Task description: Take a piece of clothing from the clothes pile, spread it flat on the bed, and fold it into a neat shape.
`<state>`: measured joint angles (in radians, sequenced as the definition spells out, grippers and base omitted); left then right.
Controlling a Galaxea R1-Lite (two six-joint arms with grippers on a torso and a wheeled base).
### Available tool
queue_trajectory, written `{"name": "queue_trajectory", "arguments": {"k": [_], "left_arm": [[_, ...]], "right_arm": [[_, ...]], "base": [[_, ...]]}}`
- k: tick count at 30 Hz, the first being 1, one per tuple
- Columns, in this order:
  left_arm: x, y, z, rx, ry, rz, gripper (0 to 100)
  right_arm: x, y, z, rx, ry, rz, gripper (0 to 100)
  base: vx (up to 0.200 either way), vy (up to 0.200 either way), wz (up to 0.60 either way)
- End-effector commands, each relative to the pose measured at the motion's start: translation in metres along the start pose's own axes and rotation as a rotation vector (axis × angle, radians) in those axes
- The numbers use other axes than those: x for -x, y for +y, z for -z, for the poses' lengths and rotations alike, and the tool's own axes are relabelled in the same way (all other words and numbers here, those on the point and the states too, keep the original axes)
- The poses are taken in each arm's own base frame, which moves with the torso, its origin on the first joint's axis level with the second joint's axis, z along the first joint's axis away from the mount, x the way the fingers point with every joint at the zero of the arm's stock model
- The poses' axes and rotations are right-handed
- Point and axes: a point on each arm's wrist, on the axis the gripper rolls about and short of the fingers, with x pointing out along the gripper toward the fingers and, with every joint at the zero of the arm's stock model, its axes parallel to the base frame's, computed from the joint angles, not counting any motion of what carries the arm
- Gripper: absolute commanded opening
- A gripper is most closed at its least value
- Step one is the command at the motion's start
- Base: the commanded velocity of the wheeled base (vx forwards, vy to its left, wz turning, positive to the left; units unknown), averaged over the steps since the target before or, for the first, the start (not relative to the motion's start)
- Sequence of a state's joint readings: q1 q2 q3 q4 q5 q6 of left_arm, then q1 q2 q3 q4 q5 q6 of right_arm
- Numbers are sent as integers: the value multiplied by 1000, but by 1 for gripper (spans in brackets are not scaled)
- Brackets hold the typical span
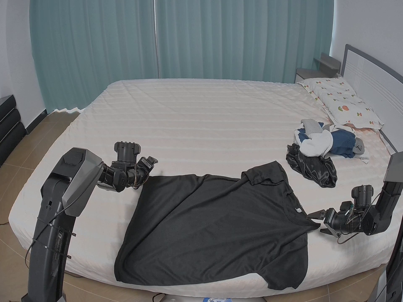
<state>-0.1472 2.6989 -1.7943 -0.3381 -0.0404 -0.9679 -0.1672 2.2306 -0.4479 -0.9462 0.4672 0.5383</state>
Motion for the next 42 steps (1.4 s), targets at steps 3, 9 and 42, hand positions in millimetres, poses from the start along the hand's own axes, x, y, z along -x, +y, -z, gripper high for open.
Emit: {"name": "queue_trajectory", "arguments": {"k": [3,9,42], "left_arm": [[-4,4,7,-33,13,-11,100],[-6,7,9,-45,18,-20,0],[-14,19,-38,4,-231,-122,0]], "right_arm": [[0,0,0,-1,1,0,100],[0,0,0,-1,1,0,100],[0,0,0,-1,1,0,100]], "base": [[0,0,0],[0,0,0],[0,0,0]]}}
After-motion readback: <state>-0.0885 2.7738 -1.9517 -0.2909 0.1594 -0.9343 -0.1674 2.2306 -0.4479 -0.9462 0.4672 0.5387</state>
